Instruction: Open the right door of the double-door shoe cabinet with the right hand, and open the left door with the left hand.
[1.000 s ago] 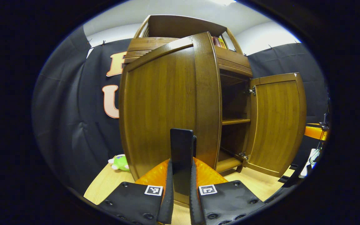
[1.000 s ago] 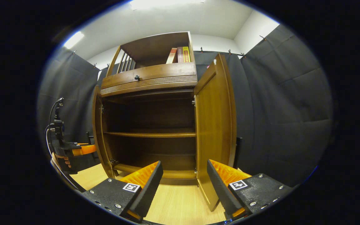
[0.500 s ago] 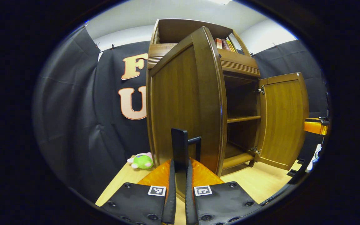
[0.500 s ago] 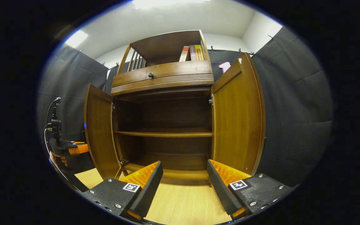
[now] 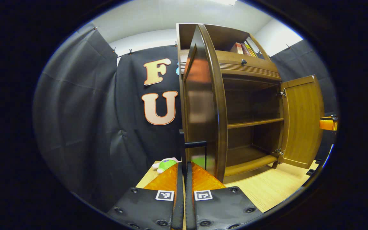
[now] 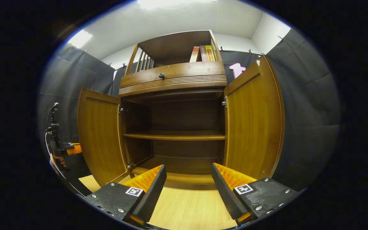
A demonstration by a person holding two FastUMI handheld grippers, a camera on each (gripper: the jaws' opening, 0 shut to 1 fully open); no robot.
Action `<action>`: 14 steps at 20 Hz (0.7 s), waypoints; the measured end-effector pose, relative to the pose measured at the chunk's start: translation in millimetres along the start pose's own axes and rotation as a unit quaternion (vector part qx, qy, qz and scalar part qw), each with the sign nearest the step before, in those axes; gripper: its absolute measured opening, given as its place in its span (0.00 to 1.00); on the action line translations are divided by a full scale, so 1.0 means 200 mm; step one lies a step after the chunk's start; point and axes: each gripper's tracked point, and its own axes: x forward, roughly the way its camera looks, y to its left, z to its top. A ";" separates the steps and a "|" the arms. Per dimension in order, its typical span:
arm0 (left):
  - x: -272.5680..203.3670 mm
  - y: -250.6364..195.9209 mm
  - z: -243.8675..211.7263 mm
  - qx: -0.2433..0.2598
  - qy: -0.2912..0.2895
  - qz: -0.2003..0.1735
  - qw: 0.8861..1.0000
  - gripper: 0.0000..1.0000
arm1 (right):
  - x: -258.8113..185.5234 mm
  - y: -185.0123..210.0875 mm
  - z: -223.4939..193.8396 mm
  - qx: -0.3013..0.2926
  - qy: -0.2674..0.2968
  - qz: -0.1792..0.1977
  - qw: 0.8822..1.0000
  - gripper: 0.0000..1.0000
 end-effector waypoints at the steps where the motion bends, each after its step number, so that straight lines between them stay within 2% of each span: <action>1: -0.02 0.02 0.01 0.002 -0.001 0.001 1.000 0.10 | 0.00 0.00 0.00 -0.001 0.001 0.000 1.000 0.88; 3: -0.07 0.11 0.00 0.015 0.004 0.024 1.000 0.09 | 0.01 0.00 -0.01 0.001 0.003 -0.001 1.000 0.88; 6: -0.19 0.27 0.04 0.011 0.005 0.081 0.997 0.07 | 0.03 -0.01 -0.01 0.004 0.002 -0.004 1.000 0.88; 7: -0.22 0.26 0.07 0.001 -0.002 0.084 0.996 0.05 | 0.03 -0.02 0.00 0.006 0.001 -0.006 1.000 0.88; 12: -0.32 0.03 0.24 -0.016 -0.019 0.061 0.998 0.11 | 0.05 -0.06 -0.01 0.007 0.004 -0.012 1.000 0.88; 14: -0.33 -0.10 0.30 -0.012 -0.025 0.045 0.999 0.34 | 0.04 -0.08 0.00 0.004 0.003 -0.015 1.000 0.88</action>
